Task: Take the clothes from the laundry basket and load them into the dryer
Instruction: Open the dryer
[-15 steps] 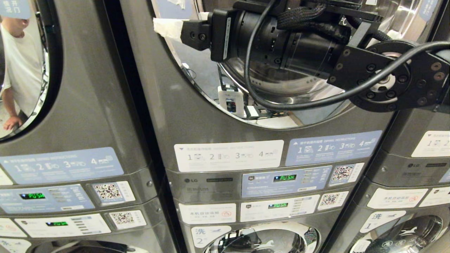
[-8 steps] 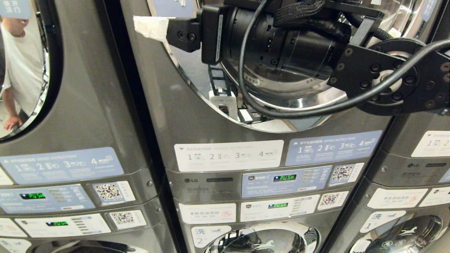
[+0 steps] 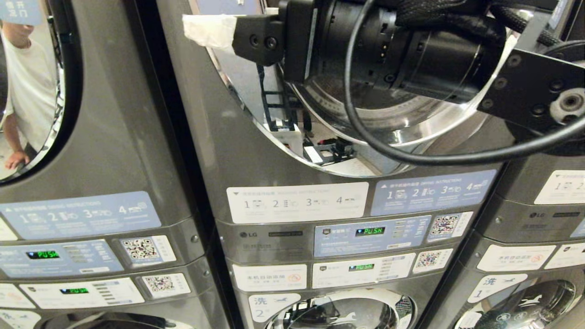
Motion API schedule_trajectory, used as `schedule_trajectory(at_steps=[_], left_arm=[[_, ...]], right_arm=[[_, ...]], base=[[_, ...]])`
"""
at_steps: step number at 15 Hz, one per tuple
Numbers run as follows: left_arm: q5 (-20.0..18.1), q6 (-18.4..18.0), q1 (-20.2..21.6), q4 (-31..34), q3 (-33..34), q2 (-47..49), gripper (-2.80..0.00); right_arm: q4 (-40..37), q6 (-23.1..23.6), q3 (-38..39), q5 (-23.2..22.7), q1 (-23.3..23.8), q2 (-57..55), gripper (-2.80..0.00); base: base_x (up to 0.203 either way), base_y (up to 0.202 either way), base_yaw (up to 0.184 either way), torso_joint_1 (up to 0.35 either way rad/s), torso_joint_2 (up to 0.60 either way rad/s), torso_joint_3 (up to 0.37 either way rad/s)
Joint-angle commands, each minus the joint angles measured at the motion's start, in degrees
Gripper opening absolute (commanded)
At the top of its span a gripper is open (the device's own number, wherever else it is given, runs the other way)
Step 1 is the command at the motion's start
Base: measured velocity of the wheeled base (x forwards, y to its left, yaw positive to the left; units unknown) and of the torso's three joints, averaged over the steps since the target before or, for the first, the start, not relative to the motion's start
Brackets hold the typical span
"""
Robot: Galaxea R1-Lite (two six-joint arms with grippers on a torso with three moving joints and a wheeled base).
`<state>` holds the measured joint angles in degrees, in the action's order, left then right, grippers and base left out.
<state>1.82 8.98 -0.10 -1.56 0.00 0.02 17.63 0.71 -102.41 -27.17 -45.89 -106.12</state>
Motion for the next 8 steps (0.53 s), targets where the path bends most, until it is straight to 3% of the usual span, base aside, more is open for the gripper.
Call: schedule_trajectory(at_steps=[1,4,8], left_arm=[[0.03,0.07,0.01,-0.02,1.58,-0.02,-2.80],[0.08,0.07,0.01,-0.02,1.58,-0.02,-2.80],[0.11,0.07,0.01,-0.02,1.58,-0.02,-2.80]], right_arm=[[0.06,0.03,3.70,0.03,0.13,4.31,0.00],[0.12,0.86,8.82,2.51,0.20,8.82,0.00],[0.21,0.95,14.08,2.21,0.18,11.64,0.00]], base=[[0.000,0.000,0.000,0.000,0.00,0.000],[0.000,0.000,0.000,0.000,0.00,0.000],[0.000,0.000,0.000,0.000,0.00,0.000]])
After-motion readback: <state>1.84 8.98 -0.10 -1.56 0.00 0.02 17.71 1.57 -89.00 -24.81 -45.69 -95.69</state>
